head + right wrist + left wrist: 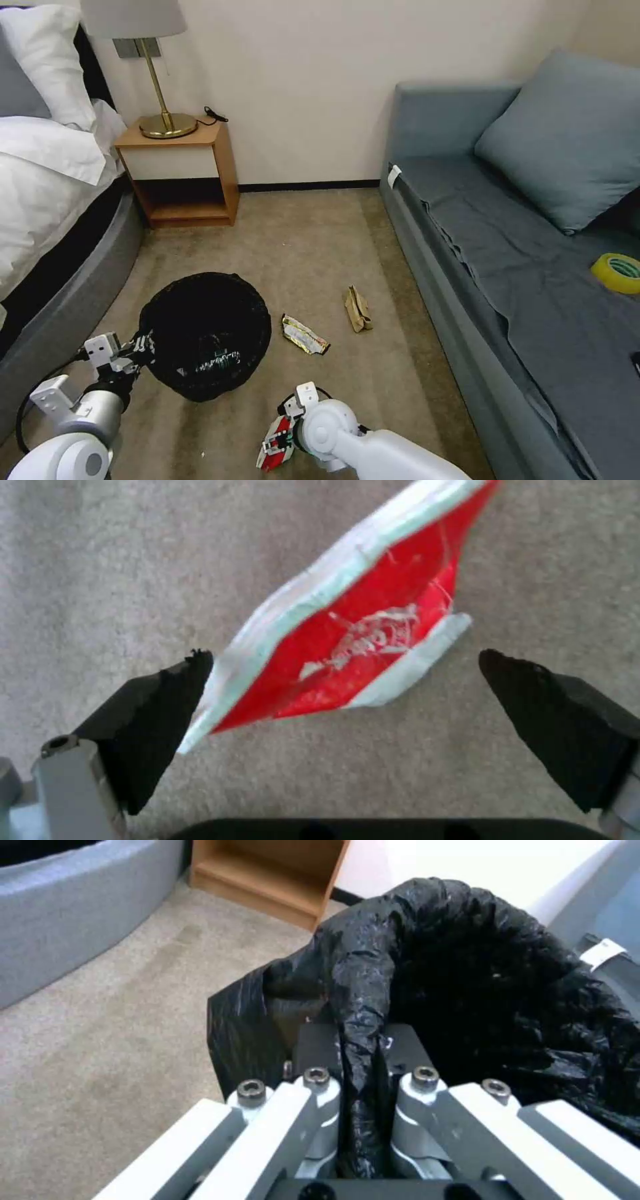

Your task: Pick up the trash bin, then pick up the garbage on the floor and place it into the trash bin.

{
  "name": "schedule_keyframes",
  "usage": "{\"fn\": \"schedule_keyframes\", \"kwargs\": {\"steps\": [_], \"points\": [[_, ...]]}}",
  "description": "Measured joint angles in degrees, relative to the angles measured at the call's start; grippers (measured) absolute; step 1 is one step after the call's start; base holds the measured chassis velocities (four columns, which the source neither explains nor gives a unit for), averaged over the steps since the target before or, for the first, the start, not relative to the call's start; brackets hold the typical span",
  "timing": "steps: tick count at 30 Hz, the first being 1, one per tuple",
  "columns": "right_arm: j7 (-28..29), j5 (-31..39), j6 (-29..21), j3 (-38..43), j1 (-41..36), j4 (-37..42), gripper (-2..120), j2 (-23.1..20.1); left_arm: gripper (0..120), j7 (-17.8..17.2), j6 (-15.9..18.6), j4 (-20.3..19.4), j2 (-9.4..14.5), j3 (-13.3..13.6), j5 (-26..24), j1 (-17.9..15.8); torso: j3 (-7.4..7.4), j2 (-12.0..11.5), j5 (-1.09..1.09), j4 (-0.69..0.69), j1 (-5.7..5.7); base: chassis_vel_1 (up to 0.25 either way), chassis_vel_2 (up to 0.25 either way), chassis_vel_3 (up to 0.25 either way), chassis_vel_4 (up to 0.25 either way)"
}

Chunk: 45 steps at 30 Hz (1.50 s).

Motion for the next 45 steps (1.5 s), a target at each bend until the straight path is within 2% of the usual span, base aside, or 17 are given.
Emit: {"fn": "schedule_keyframes", "kwargs": {"steps": [16, 30, 33, 34, 38, 39, 42, 45], "points": [[-1.98, -2.76, 0.25, -2.78, 6.03, -8.36, 100, 4.02, 5, 0.32, -0.79, -0.1, 0.66, -0.4, -0.47, 0.17, 0.0, 0.0, 0.0, 0.01, 0.0, 0.0, 0.0, 0.0, 0.0], [-4.73, -6.13, 0.31, -3.89, 6.44, -12.69, 100, 4.7, 5, 0.33, -0.76, 0.75, 0.46, -0.29, -0.1, -0.25, 0.0, 0.0, 0.0, 0.0, 0.0, 0.0, 0.0, 0.0, 0.0], [-5.68, -7.13, 0.32, -3.95, 6.68, -13.45, 90, 5.06, 5, 0.33, -0.64, 0.95, 0.42, -0.13, 0.06, -0.47, 0.0, 0.0, 0.0, 0.0, 0.0, 0.0, 0.0, 0.0, 0.0], [-5.68, -7.13, 0.32, -3.95, 6.68, -13.45, 90, 5.06, 5, 0.33, -0.64, 0.95, 0.42, -0.13, 0.06, -0.47, 0.0, 0.0, 0.0, 0.0, 0.0, 0.0, 0.0, 0.0, 0.0], [-6.09, -7.62, 0.33, -4.01, 6.74, -13.48, 72, 5.0, 5, 0.33, -0.52, 1.17, 0.44, -0.04, 0.17, -0.83, 0.0, 0.0, 0.0, 0.0, 0.0, 0.0, 0.0, 0.0, 0.0], [-6.09, -7.62, 0.33, -4.01, 6.74, -13.48, 72, 5.0, 5, 0.33, -0.52, 1.17, 0.44, -0.04, 0.17, -0.83, 0.0, 0.0, 0.0, 0.0, 0.0, 0.0, 0.0, 0.0, 0.0], [-6.18, -7.86, 0.33, -3.95, 6.61, -13.34, 58, 4.74, 5, 0.32, -0.4, 1.41, 0.47, 0.13, 0.22, -1.09, 0.0, 0.0, 0.0, 0.0, 0.0, 0.0, 0.0, 0.0, 0.0], [-6.22, -7.93, 0.33, -3.89, 6.58, -13.28, 50, 4.67, 5, 0.32, -0.39, 1.59, 0.48, 0.25, 0.24, -1.16, 0.0, 0.0, 0.0, 0.0, 0.0, 0.0, 0.0, 0.0, 0.0]]}}
